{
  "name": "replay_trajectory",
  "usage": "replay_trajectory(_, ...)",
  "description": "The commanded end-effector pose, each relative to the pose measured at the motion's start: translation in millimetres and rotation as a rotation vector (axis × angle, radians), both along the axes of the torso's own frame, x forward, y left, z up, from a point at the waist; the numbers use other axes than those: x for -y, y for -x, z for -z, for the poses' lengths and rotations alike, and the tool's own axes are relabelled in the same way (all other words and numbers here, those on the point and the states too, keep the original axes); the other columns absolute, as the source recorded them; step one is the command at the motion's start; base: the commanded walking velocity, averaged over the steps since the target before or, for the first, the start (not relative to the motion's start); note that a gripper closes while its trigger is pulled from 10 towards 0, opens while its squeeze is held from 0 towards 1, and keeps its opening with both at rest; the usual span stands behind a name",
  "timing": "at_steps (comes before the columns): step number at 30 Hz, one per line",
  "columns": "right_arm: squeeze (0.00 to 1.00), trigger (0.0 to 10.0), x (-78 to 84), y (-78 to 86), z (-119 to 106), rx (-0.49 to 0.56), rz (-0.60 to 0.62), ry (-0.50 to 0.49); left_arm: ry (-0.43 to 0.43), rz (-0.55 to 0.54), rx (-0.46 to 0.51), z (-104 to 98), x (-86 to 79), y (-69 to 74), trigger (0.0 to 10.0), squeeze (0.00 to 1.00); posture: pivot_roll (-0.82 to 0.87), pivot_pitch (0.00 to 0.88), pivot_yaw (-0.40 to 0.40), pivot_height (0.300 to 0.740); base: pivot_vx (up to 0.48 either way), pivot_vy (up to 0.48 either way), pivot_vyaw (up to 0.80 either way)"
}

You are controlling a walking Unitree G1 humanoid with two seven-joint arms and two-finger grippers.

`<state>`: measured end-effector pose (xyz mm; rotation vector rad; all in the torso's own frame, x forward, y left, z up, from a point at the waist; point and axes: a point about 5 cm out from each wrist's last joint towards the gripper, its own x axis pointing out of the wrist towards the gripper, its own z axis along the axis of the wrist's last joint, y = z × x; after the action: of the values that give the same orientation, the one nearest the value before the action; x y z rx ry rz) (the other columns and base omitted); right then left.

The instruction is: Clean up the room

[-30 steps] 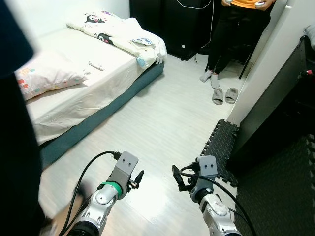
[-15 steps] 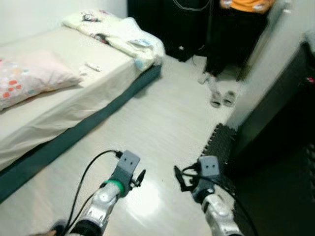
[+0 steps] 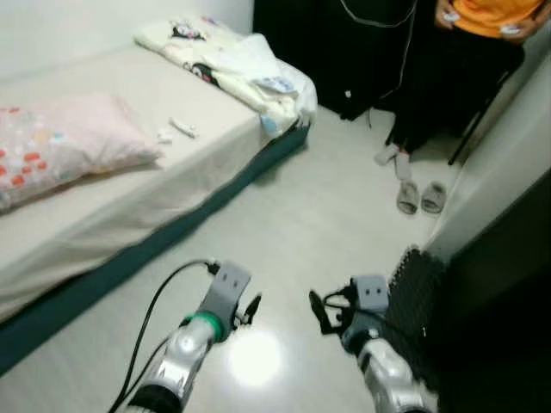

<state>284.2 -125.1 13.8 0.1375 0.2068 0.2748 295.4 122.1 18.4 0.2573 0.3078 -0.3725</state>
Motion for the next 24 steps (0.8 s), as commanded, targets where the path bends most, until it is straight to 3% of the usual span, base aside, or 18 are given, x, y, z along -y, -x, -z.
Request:
replay_trajectory(1,0.0,10.0,3.3,6.5,8.0,-0.037,0.005,0.006,-0.007,0.003,-0.019,3.9,-0.1,2.7,10.0,0.0,0.06,0.041,-0.015,0.74,0.48,0.0,0.0)
replay_trajectory(24,0.0,10.0,5.6,5.0,7.3,-0.037,0.0,0.015,-0.006,0.019,-0.01,2.1,5.2,0.4,10.0,0.0,0.05,0.031,-0.021,0.74,0.449,0.0,0.0)
